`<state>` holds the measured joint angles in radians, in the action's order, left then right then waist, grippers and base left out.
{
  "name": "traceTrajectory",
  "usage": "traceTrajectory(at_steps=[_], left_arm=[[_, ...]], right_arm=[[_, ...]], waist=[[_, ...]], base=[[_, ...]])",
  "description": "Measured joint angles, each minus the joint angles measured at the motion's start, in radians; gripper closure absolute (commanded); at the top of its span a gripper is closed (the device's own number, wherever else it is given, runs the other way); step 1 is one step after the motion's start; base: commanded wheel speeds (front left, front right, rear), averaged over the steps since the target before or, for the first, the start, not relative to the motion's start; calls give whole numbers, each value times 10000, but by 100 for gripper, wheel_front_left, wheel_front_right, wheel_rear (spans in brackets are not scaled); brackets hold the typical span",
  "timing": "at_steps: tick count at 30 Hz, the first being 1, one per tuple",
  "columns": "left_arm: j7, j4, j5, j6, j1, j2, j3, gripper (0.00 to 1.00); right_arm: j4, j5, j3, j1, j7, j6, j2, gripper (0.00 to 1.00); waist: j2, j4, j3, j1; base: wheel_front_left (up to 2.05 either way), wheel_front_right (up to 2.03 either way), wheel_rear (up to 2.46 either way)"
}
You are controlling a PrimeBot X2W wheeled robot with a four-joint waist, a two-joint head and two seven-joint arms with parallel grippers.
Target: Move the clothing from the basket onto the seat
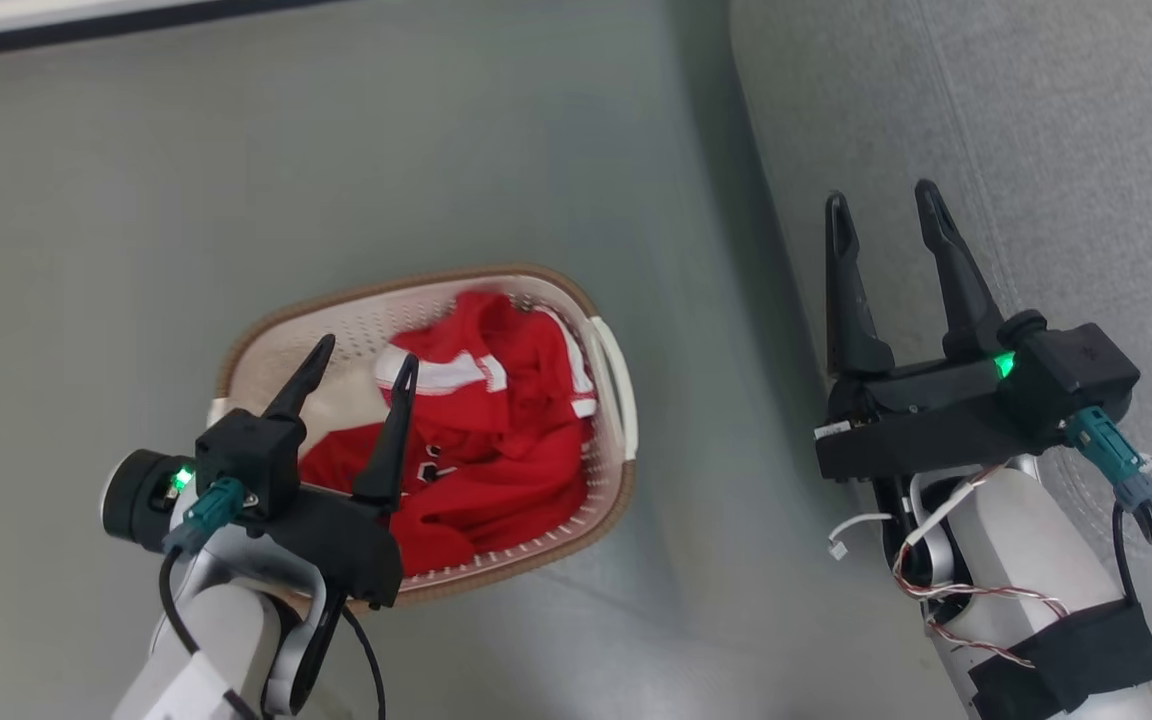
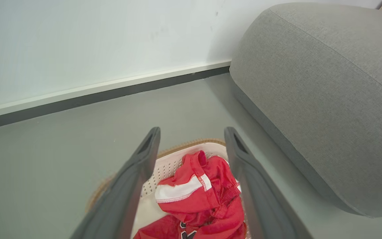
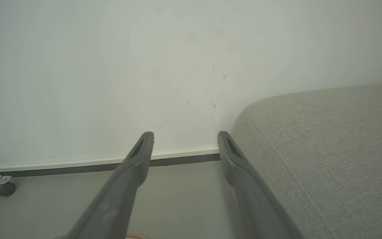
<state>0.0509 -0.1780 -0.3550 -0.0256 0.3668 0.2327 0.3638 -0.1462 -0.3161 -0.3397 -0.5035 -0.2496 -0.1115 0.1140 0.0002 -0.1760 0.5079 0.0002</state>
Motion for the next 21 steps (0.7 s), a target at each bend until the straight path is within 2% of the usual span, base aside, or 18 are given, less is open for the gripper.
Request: traceTrajectory(at_steps=[12,21], left_arm=[[-848,-1093,163,343,893,230,313,0],[-1394,-2098,234,433,1375,284,341,0]], right_arm=[[134,13,-244,-473,-69,-31,-337,0],[201,13,-416,-583,-69,-40,-489,0]], waist=[[0,-1147,1268,-1],[0,-1947,1975,-1]], base=[[0,0,0],[0,0,0]])
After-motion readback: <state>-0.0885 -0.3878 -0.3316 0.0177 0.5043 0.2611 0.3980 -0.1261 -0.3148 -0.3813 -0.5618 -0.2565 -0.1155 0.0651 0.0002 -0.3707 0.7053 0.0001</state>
